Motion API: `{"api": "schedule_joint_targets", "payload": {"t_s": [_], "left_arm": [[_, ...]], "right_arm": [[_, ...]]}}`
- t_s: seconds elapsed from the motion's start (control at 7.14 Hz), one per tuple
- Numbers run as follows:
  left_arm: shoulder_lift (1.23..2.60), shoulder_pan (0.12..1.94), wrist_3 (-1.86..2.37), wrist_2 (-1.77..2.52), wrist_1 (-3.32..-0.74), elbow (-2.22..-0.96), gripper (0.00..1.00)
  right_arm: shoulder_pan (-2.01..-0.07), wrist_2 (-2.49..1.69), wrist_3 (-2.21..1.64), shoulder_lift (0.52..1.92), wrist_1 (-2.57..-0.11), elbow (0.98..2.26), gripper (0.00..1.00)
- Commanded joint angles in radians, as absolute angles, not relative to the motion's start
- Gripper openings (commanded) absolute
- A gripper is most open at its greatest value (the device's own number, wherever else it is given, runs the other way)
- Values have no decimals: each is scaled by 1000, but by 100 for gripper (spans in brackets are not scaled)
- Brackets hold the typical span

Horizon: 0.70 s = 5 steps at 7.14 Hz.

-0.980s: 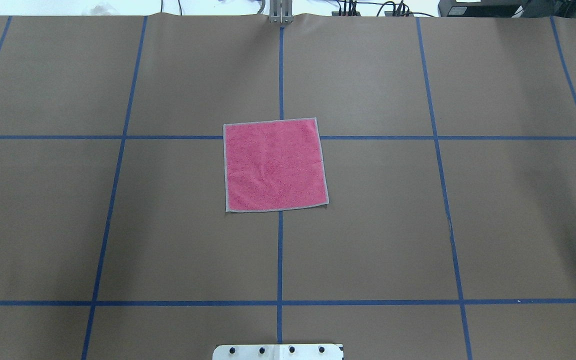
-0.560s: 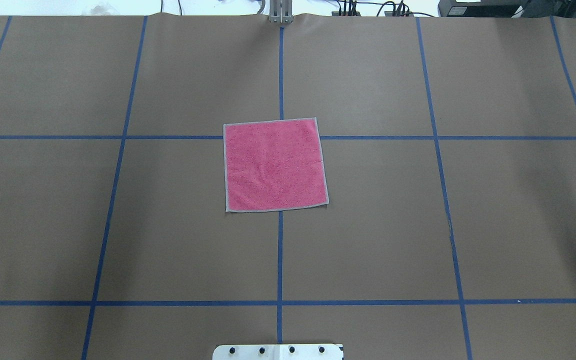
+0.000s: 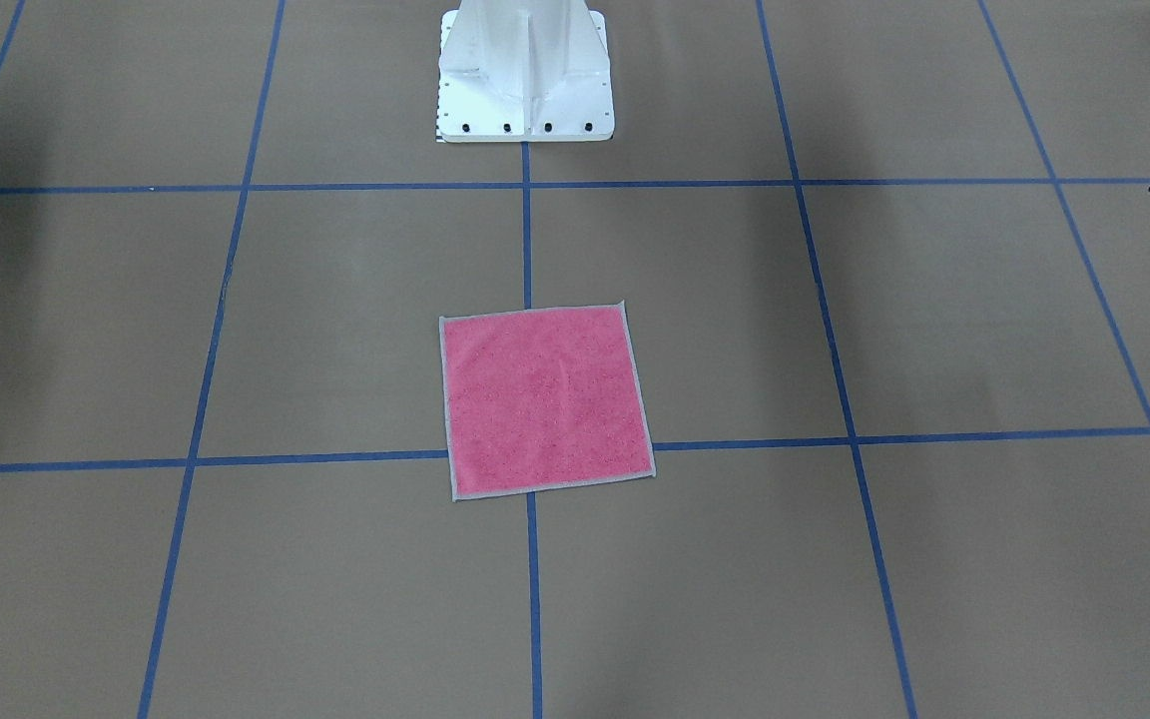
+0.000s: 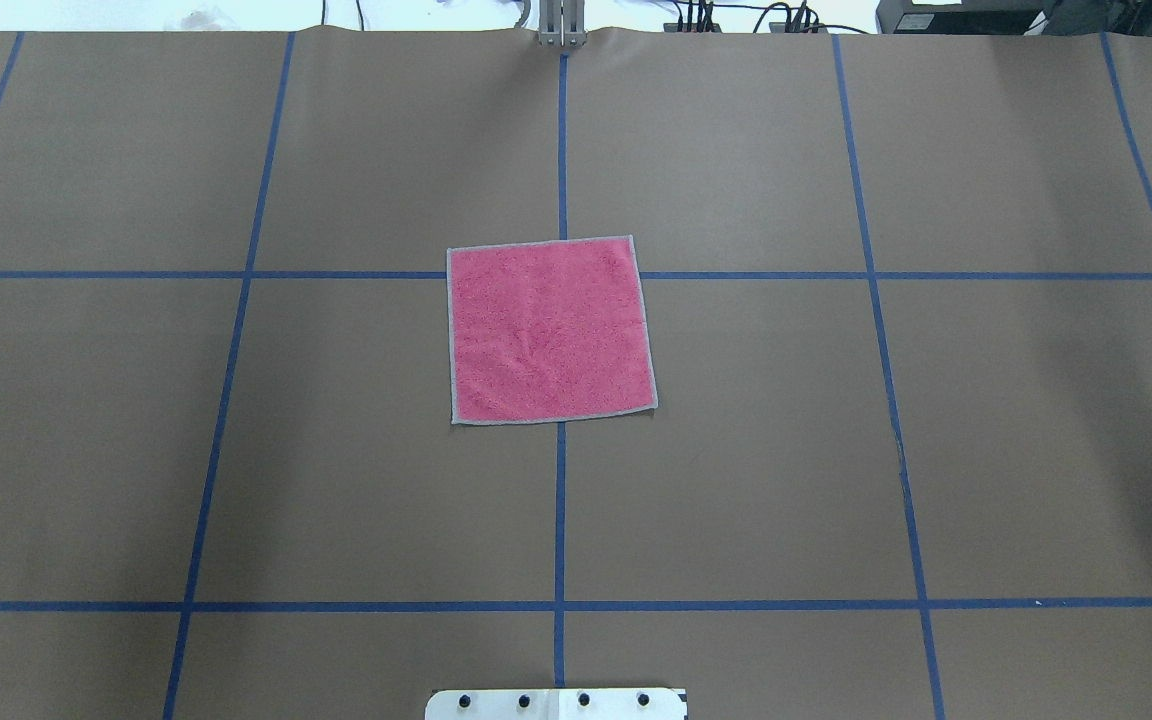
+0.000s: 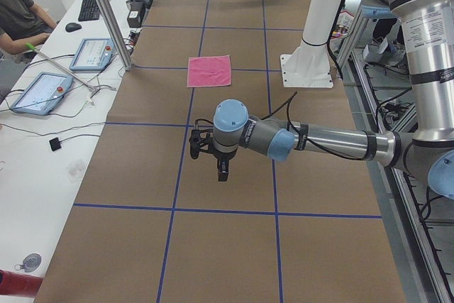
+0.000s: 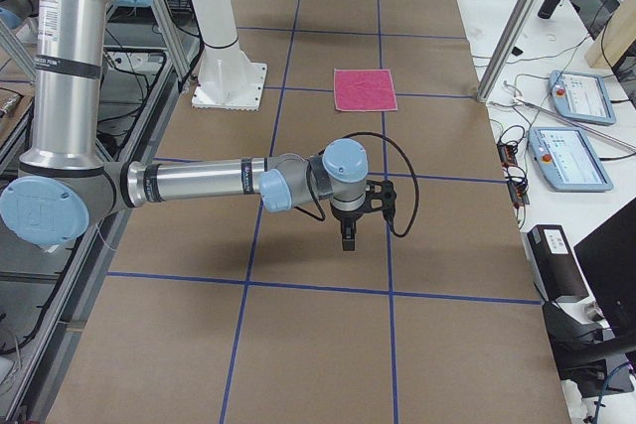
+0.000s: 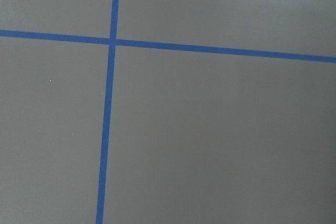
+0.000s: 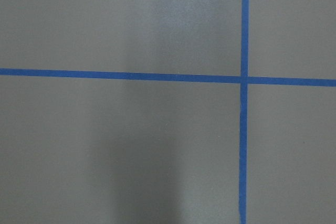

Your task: Fold towel twice with both arms

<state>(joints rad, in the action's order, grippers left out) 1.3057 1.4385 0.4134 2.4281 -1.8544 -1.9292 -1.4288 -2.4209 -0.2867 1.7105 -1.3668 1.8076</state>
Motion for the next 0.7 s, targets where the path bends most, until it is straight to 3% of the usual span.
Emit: {"api": "schedule_joint_targets", "payload": {"t_s": [0.0, 0.28, 0.56], "left_arm": [[1301, 1437, 426, 2430, -1919, -1924, 100], [1331, 1416, 570, 2431, -1924, -1924, 100], [1371, 1388, 594, 2431, -1922, -1921, 99]], "right_arm": [[-1378, -2450, -380, 1700, -1355, 1818, 100], [-1233, -2422, -707, 1692, -1124, 1815, 100], [-1026, -2288, -1106, 1553, -1028, 1816, 100]]}}
